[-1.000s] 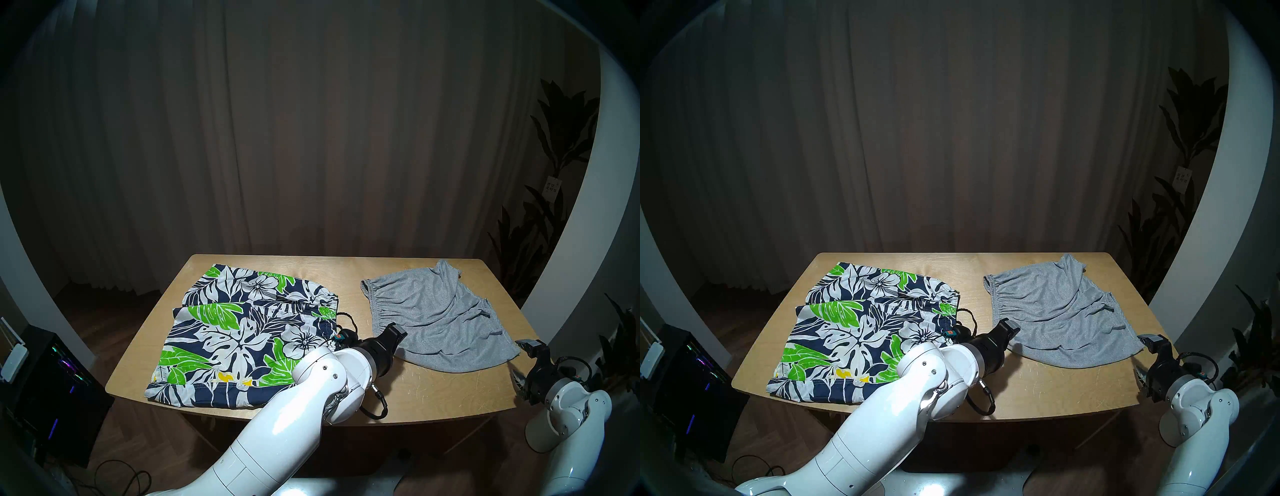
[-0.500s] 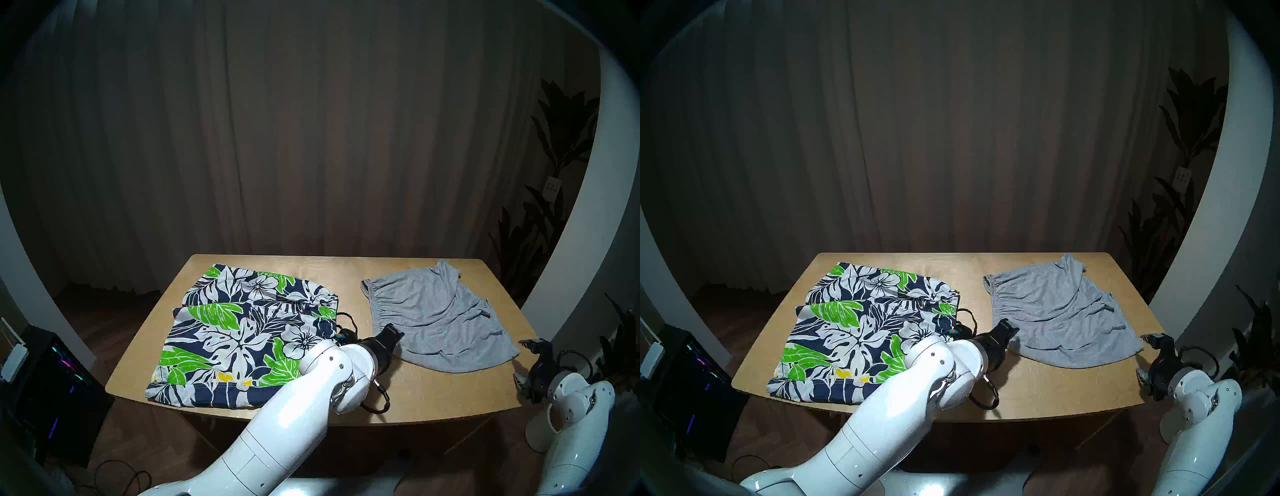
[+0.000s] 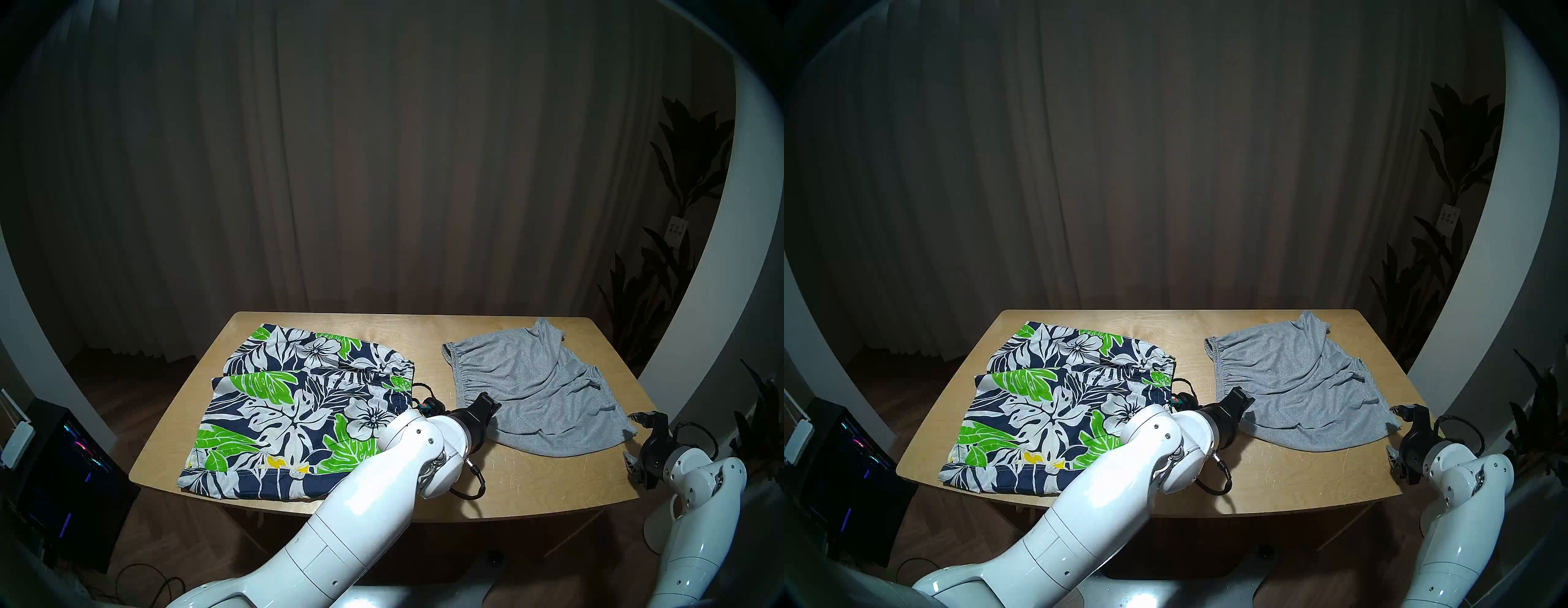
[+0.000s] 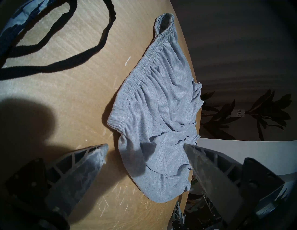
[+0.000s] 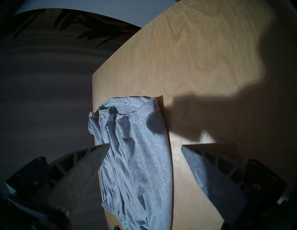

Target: Fold pants twice and stack them

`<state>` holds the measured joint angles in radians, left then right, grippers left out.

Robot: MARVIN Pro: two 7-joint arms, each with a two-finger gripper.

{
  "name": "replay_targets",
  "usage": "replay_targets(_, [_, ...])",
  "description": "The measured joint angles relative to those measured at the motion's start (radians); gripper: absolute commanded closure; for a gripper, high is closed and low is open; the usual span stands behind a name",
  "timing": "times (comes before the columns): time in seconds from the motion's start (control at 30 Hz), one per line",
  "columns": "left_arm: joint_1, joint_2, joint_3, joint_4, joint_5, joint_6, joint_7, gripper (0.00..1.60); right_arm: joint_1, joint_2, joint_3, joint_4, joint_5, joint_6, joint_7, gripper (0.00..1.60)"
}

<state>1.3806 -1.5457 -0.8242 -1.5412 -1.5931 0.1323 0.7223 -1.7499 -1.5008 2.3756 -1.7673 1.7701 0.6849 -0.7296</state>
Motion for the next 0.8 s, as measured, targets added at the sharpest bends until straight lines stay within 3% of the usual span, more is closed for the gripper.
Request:
replay_targets(0.33, [-0.054,-0.036,0.022,0.046,0.028,-0.004,0.081,0.0,0.036,0.022,-0.01,0.039,-0.006,-0.01,-0.011,0.0])
replay_targets(0.8, [-0.103,-0.08,0.013,0.123,0.022,-0.008,0.091,0.0,0.064,0.049,-0.014,0.091,-0.006,-0.01,0.004,0.0])
